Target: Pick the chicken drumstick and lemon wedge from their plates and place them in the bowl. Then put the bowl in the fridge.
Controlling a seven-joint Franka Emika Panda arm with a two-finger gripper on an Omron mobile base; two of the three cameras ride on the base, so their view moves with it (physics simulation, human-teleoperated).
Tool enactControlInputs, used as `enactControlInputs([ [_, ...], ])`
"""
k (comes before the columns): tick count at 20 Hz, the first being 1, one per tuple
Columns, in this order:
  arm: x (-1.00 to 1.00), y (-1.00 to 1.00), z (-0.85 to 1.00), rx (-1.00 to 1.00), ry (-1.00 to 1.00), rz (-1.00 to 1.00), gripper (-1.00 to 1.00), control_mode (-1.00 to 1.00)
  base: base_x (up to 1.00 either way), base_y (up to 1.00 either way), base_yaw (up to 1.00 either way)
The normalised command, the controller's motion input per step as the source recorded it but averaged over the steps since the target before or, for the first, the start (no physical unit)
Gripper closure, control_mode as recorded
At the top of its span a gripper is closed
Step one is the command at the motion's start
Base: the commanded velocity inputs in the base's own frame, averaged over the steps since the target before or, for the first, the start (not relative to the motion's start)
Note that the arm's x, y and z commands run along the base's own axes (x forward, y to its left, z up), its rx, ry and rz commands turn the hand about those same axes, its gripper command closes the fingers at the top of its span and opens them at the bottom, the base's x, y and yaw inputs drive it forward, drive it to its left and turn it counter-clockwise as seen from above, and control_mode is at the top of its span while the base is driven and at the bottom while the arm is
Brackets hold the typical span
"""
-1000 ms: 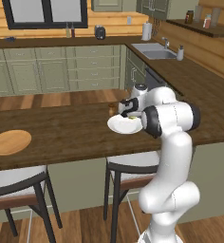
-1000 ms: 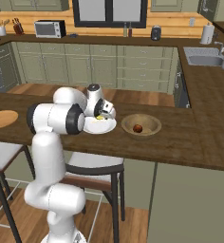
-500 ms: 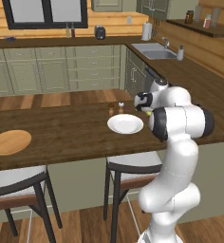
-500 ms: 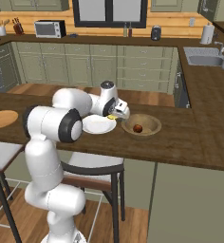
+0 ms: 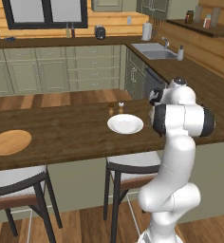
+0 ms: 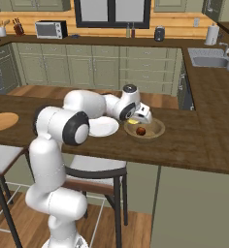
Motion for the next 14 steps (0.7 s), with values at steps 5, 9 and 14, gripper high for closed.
enactControlInputs([
  [5,0.08,-0.74,-0.23,0.01,0.04,0.0,1.0,-1.0,0.0,0.0,0.0],
  [9,0.0,-0.06,-0.58,0.0,0.12,0.0,1.0,-1.0,0.0,0.0,0.0],
  [14,0.08,0.01,-0.19,0.0,0.07,0.0,1.0,-1.0,0.0,0.0,0.0],
])
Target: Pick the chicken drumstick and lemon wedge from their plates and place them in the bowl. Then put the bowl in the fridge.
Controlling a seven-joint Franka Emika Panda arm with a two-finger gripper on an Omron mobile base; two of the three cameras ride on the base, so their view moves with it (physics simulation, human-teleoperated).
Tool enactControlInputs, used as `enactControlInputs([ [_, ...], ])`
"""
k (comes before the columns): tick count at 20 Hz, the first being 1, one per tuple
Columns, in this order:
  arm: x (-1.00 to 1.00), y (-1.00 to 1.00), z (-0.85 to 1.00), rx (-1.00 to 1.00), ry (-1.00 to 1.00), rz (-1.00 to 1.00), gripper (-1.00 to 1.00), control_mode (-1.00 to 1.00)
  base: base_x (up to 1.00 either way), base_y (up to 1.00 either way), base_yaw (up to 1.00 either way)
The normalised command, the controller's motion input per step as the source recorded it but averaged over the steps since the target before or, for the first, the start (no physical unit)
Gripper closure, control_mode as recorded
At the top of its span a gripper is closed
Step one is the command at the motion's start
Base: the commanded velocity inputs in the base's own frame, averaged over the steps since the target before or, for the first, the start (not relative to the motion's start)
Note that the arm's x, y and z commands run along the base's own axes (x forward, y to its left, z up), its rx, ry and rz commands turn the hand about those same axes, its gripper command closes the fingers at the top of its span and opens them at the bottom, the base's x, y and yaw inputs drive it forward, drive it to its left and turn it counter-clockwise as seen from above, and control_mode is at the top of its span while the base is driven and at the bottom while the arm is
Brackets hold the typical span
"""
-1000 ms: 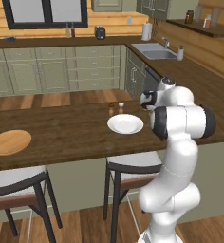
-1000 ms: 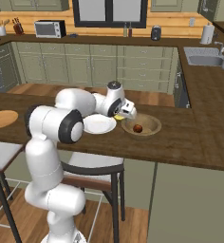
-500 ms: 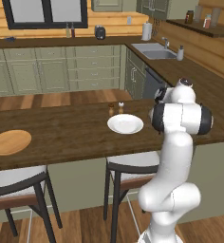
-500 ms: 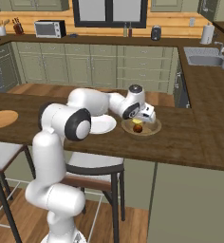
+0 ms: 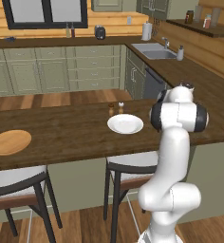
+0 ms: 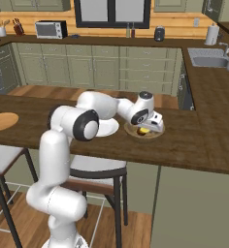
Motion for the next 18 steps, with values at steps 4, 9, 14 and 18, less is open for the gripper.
enactControlInputs([
  [4,0.11,0.0,0.01,0.0,0.0,0.0,-1.0,-1.0,0.0,0.0,0.0],
  [9,0.0,0.0,0.08,0.0,0.0,0.0,-1.0,-1.0,0.0,0.0,0.0],
  [14,0.0,0.11,0.12,0.0,0.0,0.0,-1.0,-1.0,0.0,0.0,0.0],
  [18,0.0,0.64,0.32,-0.07,-0.07,0.0,-1.0,-1.0,0.0,0.0,0.0],
])
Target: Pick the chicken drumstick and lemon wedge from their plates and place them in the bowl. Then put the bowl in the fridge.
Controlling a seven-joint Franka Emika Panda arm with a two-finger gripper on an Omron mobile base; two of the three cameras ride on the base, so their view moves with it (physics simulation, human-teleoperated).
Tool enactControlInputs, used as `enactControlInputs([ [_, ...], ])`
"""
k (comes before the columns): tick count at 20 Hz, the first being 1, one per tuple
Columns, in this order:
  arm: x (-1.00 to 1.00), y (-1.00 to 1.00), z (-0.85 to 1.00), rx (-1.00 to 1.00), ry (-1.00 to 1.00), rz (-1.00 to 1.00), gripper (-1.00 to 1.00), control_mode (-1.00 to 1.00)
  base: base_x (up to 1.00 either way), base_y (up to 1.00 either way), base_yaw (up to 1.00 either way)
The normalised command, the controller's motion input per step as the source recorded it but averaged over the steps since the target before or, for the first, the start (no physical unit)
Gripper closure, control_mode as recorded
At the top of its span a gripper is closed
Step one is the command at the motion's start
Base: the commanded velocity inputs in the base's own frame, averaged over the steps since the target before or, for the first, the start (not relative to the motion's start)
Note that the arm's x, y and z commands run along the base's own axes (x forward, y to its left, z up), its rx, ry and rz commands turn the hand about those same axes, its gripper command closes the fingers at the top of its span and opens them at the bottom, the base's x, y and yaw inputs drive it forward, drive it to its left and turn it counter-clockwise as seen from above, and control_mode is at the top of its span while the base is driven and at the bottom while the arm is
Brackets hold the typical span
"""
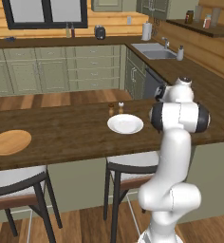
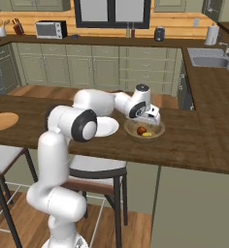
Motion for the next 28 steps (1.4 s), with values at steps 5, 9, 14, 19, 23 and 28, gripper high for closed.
enactControlInputs([
  [5,0.0,1.0,0.02,-0.14,-0.03,0.01,-1.0,-1.0,0.0,0.0,0.0],
  [9,0.0,0.76,0.01,-0.11,-0.02,0.06,-1.0,-1.0,0.0,0.0,0.0],
  [14,0.01,0.06,-0.01,0.0,0.0,0.09,-1.0,-1.0,0.0,0.0,0.0],
  [19,0.06,-0.03,-0.14,0.0,0.0,0.1,-1.0,-1.0,0.0,0.0,0.0],
  [23,0.27,0.0,-0.28,-0.04,0.0,0.04,-1.0,-1.0,0.0,0.0,0.0],
  [28,0.29,0.0,-0.11,-0.04,0.02,0.0,-1.0,-1.0,0.0,0.0,0.0],
])
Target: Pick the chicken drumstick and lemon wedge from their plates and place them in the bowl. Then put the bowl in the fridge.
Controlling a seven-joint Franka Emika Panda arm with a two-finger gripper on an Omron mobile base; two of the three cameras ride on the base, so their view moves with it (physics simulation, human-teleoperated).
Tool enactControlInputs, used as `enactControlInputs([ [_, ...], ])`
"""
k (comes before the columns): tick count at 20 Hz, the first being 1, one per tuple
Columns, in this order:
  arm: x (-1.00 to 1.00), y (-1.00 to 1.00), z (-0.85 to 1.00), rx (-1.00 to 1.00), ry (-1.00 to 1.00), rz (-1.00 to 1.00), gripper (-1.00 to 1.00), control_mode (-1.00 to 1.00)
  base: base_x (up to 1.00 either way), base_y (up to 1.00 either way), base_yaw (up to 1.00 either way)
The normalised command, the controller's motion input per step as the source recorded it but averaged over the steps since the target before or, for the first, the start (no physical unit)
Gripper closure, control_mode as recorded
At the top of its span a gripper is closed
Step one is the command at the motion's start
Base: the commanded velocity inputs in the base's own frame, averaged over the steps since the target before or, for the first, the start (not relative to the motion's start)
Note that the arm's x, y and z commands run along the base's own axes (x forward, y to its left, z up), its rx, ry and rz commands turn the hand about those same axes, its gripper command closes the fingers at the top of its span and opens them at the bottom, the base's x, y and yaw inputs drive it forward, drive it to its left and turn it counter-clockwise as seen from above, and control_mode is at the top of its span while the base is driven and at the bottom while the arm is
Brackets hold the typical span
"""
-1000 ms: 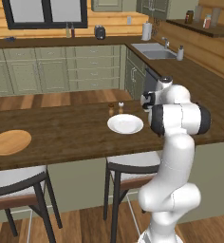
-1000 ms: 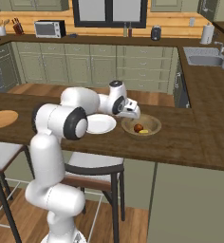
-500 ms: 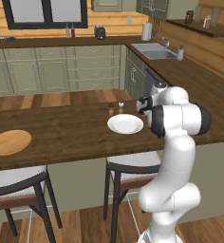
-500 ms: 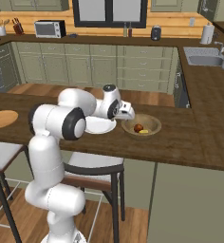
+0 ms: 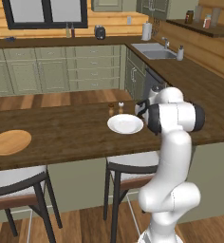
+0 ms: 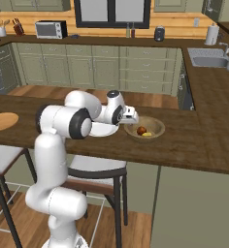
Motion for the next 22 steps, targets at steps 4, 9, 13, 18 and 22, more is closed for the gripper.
enactControlInputs([
  [4,0.05,-0.07,-0.1,-0.02,0.1,0.0,-1.0,-1.0,0.0,0.0,0.0],
  [9,0.0,-0.09,-0.17,0.0,0.12,0.0,-1.0,-1.0,0.0,0.0,0.0],
  [13,0.06,-0.09,-0.23,0.0,0.09,0.0,-1.0,-1.0,0.0,0.0,0.0],
  [18,0.12,-0.12,-0.21,0.0,0.05,0.0,-1.0,-1.0,0.0,0.0,0.0],
  [22,0.04,-0.05,-0.13,0.0,0.03,0.0,1.0,-1.0,0.0,0.0,0.0],
])
